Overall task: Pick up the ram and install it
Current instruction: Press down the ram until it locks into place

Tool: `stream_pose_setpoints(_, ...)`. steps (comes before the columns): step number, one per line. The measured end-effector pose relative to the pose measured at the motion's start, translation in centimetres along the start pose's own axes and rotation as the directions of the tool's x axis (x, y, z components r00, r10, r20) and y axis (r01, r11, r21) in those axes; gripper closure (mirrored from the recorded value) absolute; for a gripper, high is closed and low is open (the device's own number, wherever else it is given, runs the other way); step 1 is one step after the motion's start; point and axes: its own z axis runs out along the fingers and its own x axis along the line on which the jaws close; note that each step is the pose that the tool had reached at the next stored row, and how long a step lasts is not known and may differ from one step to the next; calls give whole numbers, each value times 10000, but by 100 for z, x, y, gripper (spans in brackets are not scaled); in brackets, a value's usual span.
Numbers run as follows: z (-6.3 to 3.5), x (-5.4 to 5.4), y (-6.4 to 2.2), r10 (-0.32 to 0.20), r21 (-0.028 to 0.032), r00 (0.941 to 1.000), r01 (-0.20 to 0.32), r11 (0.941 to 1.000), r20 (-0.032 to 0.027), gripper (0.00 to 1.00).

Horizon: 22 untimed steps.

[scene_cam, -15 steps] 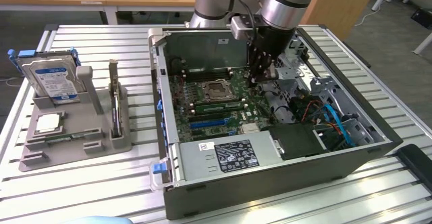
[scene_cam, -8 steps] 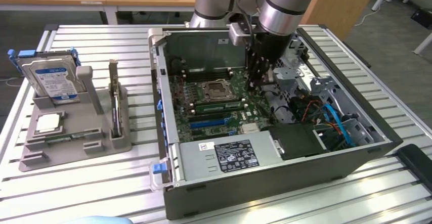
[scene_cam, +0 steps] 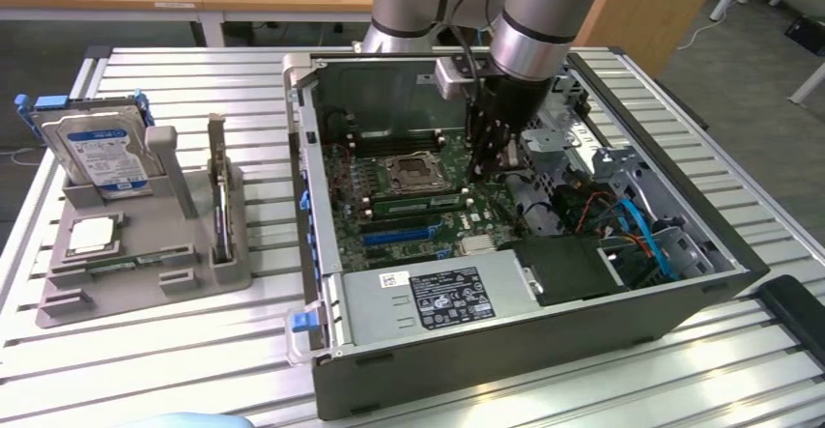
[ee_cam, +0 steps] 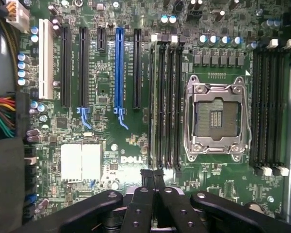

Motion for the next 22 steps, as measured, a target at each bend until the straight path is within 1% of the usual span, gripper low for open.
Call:
stream_pose_setpoints(3,51,2,0,0,30,10000,0,10000,0,90)
stream_pose_setpoints(6,77,2,24,-3,86,10000,3,10000,15,90)
stream_pose_setpoints(8,77,2,48,-4,90,10000,4,10000,44,90)
stream_pose_setpoints(10,82,2,64,-4,96,10000,4,10000,54,90)
stream_pose_setpoints(12,98,3,66,-5,102,10000,5,9999,53,90)
stream_pose_setpoints(22,250,7,61,-6,139,10000,5,9999,53,90)
